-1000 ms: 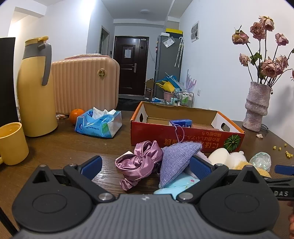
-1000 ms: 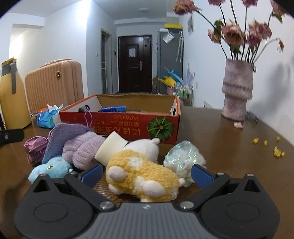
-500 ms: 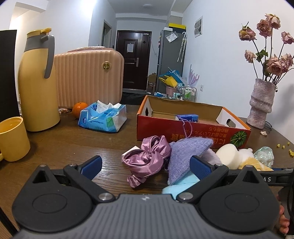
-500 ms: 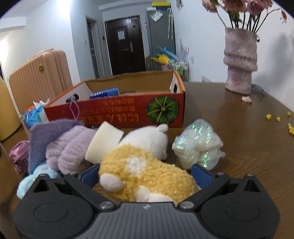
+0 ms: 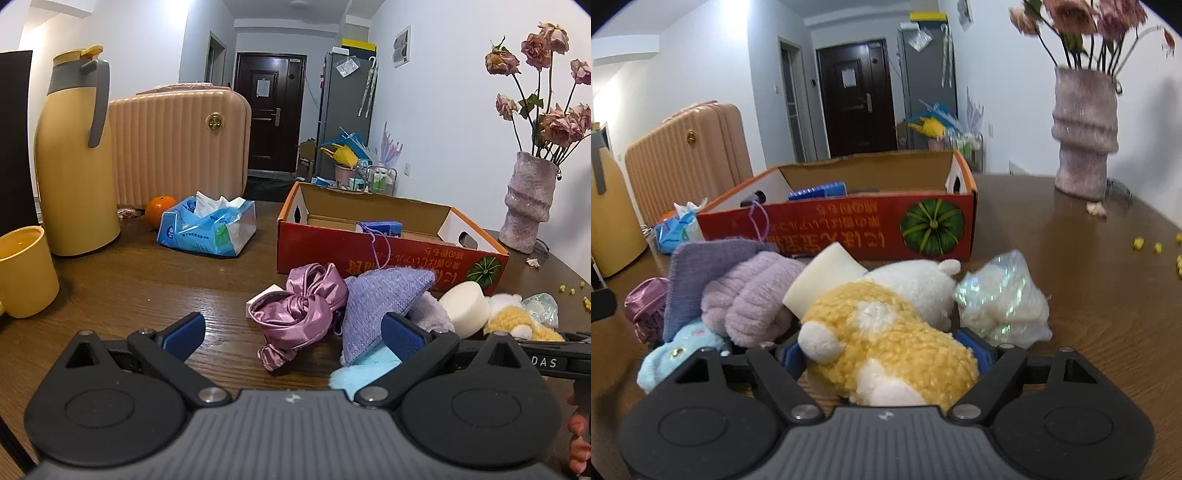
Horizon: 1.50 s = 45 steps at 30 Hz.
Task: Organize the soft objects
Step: 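Grasp the yellow plush with the right tool while the left tool grasps the blue plush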
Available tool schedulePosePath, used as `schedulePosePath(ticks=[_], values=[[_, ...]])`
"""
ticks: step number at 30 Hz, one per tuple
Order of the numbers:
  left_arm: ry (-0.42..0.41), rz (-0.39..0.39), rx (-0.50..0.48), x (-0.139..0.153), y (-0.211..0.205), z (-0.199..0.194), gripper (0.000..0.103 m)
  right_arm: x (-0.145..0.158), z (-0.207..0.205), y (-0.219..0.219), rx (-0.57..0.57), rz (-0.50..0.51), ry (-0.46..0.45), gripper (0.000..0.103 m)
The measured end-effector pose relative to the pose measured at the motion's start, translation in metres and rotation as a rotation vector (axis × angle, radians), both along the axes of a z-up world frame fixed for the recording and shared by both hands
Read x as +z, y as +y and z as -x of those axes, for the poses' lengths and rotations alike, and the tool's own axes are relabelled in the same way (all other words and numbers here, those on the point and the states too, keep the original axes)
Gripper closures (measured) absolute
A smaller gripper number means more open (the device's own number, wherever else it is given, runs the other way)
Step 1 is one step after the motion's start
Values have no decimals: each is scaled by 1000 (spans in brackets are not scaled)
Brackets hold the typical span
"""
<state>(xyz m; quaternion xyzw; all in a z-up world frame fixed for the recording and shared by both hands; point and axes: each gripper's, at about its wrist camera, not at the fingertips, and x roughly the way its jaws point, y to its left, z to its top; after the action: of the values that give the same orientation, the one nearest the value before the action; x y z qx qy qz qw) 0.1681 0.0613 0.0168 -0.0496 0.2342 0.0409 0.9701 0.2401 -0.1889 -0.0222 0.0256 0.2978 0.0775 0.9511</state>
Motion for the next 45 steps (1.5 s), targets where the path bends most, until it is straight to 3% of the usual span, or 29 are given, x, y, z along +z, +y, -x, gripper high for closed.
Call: schedulePosePath(ticks=[19, 30, 45], values=[[31, -2, -65, -10, -16, -3, 0, 28, 38, -5, -14, 39, -220, 23], [86, -31, -129, -22, -54, -15, 0, 32, 46, -11, 0, 36, -250, 23], [219, -26, -111, -41, -69, -48, 0, 35, 53, -28, -3, 24, -268, 23]])
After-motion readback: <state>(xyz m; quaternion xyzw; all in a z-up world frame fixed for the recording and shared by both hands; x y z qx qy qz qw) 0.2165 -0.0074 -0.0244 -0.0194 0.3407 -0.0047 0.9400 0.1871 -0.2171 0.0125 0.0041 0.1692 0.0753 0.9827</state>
